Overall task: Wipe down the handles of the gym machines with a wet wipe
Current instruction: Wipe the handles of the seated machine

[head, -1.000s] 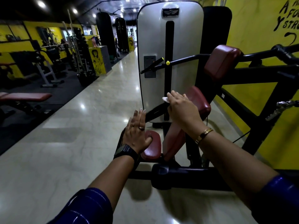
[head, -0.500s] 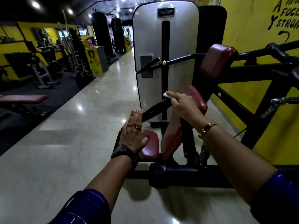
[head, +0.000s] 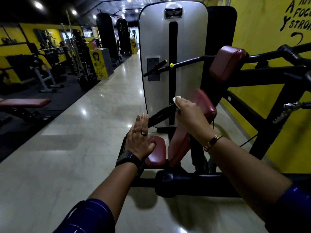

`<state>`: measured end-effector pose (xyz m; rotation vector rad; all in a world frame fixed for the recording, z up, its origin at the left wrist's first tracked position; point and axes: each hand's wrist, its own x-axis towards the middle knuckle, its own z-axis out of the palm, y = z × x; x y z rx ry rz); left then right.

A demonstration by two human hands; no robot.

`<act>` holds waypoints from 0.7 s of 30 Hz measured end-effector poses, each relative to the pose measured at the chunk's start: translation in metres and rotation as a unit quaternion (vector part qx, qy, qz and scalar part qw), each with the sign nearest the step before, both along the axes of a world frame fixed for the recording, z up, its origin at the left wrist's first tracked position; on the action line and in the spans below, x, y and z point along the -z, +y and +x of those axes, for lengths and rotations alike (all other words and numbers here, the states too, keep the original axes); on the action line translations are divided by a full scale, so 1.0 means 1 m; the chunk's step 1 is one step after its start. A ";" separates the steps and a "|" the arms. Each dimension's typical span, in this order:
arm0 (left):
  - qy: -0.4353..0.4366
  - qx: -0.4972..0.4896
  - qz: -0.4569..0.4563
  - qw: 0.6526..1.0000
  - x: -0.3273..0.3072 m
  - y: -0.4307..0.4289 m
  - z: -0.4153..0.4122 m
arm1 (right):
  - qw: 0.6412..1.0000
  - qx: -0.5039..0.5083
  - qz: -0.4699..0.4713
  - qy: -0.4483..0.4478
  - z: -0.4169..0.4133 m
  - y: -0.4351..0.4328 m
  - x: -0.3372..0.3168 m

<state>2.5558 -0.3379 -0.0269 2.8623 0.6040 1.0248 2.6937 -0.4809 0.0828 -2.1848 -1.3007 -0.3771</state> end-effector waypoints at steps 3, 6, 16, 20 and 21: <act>0.002 -0.001 -0.011 1.000 -0.001 0.000 0.000 | 0.997 0.021 -0.050 -0.056 -0.013 0.003 0.007; 0.009 -0.001 -0.020 1.000 -0.001 0.000 0.001 | 0.986 0.020 -0.104 -0.129 -0.021 0.016 0.008; 0.017 -0.070 -0.065 0.995 0.001 -0.003 0.003 | 0.954 -0.039 -0.191 -0.229 -0.038 0.006 0.021; 0.036 -0.095 -0.056 0.993 -0.002 -0.006 0.004 | 0.963 -0.003 -0.173 -0.208 -0.029 0.019 0.009; 0.045 -0.094 -0.053 0.993 -0.002 -0.005 0.003 | 0.960 -0.023 -0.180 -0.212 -0.032 0.025 0.010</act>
